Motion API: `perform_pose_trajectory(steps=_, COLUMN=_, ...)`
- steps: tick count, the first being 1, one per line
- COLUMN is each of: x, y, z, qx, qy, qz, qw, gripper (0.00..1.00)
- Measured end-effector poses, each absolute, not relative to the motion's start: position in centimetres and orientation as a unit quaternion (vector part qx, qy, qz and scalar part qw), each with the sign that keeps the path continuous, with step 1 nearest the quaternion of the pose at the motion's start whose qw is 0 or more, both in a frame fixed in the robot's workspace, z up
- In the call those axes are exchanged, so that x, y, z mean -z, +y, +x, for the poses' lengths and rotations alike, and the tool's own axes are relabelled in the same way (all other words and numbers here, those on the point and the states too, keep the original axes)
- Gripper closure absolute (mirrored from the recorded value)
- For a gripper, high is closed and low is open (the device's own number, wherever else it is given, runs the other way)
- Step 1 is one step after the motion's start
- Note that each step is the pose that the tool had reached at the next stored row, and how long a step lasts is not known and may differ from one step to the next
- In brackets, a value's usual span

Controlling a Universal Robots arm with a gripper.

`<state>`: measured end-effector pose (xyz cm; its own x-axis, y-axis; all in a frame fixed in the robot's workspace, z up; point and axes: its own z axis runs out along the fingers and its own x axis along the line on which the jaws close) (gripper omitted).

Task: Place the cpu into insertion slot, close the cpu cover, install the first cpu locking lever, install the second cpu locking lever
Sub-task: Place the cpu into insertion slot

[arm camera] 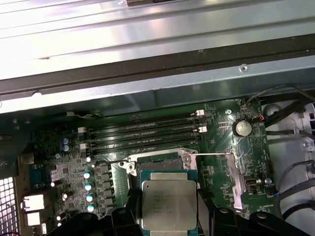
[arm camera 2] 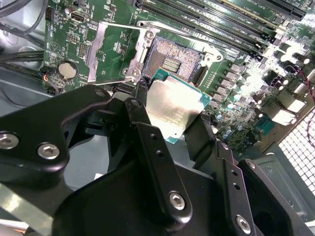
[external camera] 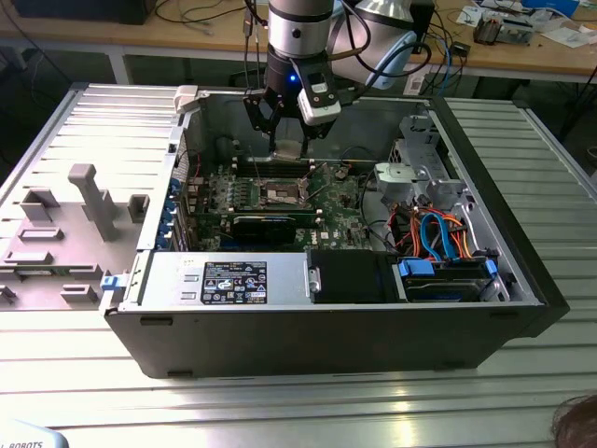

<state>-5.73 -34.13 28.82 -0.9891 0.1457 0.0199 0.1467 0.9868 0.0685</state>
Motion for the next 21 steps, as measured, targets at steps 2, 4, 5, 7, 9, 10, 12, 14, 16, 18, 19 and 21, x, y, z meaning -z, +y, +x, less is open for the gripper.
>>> perform_pose_trajectory(steps=2, x=-28.82, y=-34.13, z=-5.73, qx=0.035, qy=-0.997, qz=-0.074, qw=0.007, gripper=0.45)
perform_pose_trajectory(steps=4, x=-28.82, y=-34.13, z=-5.73, qx=0.035, qy=-0.997, qz=-0.075, qw=0.007, gripper=0.45)
perform_pose_trajectory(steps=5, x=-28.82, y=-34.13, z=-5.73, qx=0.035, qy=-0.996, qz=-0.076, qw=0.007, gripper=0.45)
perform_pose_trajectory(steps=7, x=-28.82, y=-34.13, z=-5.73, qx=0.035, qy=-0.996, qz=-0.077, qw=0.007, gripper=0.45)
perform_pose_trajectory(steps=9, x=-28.82, y=-34.13, z=-5.73, qx=0.035, qy=-0.996, qz=-0.079, qw=0.007, gripper=0.45)
perform_pose_trajectory(steps=10, x=-28.82, y=-34.13, z=-5.73, qx=0.035, qy=-0.996, qz=-0.079, qw=0.007, gripper=0.45)
perform_pose_trajectory(steps=12, x=-28.82, y=-34.13, z=-5.73, qx=0.035, qy=-0.996, qz=-0.08, qw=0.007, gripper=0.45)
perform_pose_trajectory(steps=14, x=-28.82, y=-34.13, z=-5.73, qx=0.035, qy=-0.996, qz=-0.082, qw=0.007, gripper=0.45)
perform_pose_trajectory(steps=16, x=-28.82, y=-34.13, z=-5.73, qx=0.035, qy=-0.996, qz=-0.083, qw=0.007, gripper=0.45)
perform_pose_trajectory(steps=18, x=-28.82, y=-34.13, z=-5.73, qx=0.035, qy=-0.996, qz=-0.084, qw=0.007, gripper=0.45)
perform_pose_trajectory(steps=19, x=-28.82, y=-34.13, z=-5.73, qx=0.035, qy=-0.996, qz=-0.085, qw=0.007, gripper=0.45)
perform_pose_trajectory(steps=21, x=-28.81, y=-34.13, z=-5.73, qx=0.035, qy=-0.996, qz=-0.086, qw=0.007, gripper=0.45)
